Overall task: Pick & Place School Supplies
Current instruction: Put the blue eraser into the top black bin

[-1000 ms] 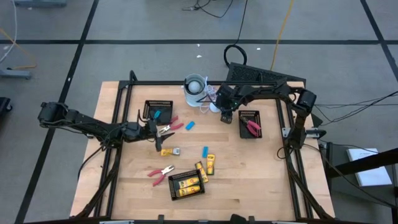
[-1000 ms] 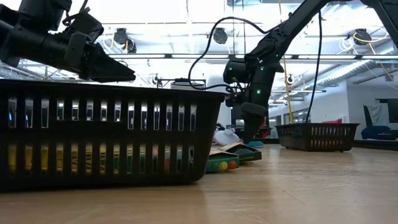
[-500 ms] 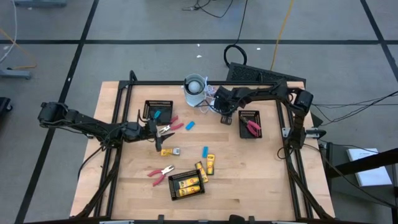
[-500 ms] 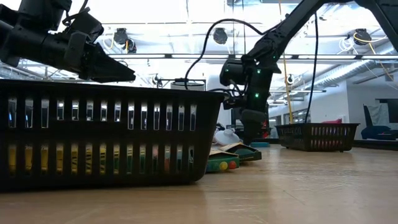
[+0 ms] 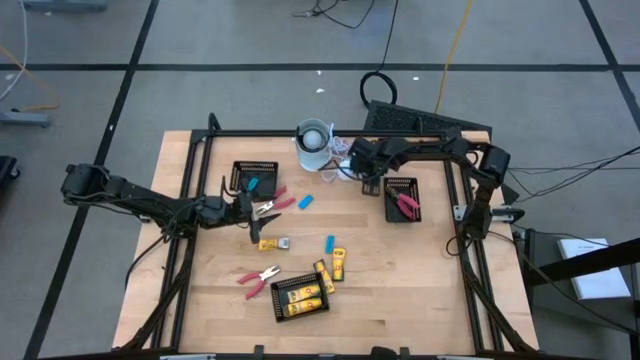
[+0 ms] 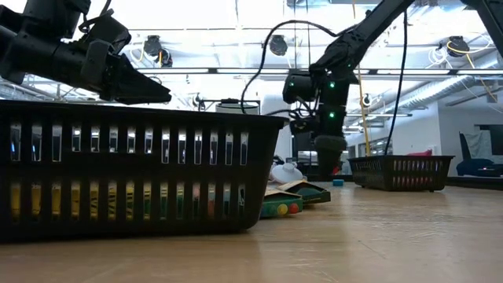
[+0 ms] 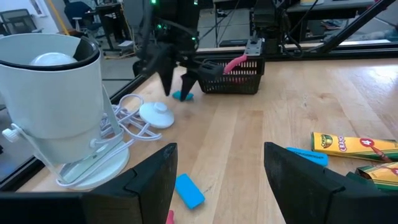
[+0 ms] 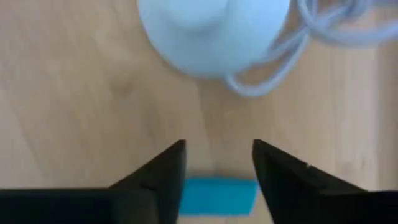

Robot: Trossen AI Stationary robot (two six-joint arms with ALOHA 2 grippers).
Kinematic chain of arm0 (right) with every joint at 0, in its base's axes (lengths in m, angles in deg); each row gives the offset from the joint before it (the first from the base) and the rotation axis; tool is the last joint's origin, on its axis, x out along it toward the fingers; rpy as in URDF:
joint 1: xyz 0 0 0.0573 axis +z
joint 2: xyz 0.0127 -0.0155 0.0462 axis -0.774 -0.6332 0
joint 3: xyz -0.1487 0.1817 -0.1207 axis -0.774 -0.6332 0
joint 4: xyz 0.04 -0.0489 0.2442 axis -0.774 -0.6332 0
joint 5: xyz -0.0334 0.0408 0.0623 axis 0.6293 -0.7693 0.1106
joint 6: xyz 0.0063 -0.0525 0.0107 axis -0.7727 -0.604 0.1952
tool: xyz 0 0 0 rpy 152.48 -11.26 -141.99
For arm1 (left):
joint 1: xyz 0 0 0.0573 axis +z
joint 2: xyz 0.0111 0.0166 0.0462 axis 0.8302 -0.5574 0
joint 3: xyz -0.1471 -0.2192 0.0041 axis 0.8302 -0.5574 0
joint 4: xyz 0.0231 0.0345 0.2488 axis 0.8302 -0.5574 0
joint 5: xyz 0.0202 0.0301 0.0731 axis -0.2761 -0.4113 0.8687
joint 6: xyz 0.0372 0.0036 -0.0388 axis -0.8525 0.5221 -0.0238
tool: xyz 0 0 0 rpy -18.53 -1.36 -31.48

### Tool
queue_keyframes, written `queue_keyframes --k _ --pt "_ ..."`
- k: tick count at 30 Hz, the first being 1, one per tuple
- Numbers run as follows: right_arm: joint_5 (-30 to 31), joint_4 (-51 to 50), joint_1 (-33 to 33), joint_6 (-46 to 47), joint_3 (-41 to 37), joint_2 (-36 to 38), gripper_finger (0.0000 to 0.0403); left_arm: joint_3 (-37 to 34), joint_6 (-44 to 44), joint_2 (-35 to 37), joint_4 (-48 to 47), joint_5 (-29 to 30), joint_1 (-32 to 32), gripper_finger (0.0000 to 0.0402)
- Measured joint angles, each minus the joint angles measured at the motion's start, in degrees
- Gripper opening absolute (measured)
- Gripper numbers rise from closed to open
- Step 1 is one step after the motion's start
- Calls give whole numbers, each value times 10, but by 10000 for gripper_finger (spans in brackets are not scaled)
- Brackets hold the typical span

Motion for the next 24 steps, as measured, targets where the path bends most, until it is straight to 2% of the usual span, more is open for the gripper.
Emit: queue_keyframes --k 3,6,15,24 --pt "0 -23 2 -13 4 0 219 0 0 0 0 0 0 243" --pt "19 -33 1 -12 4 0 233 0 0 0 0 0 0 243" --pt "1 -80 -37 33 5 1 216 0 0 0 -1 0 0 243" --pt "-66 -85 -63 36 5 1 218 0 0 0 -1 0 0 243"
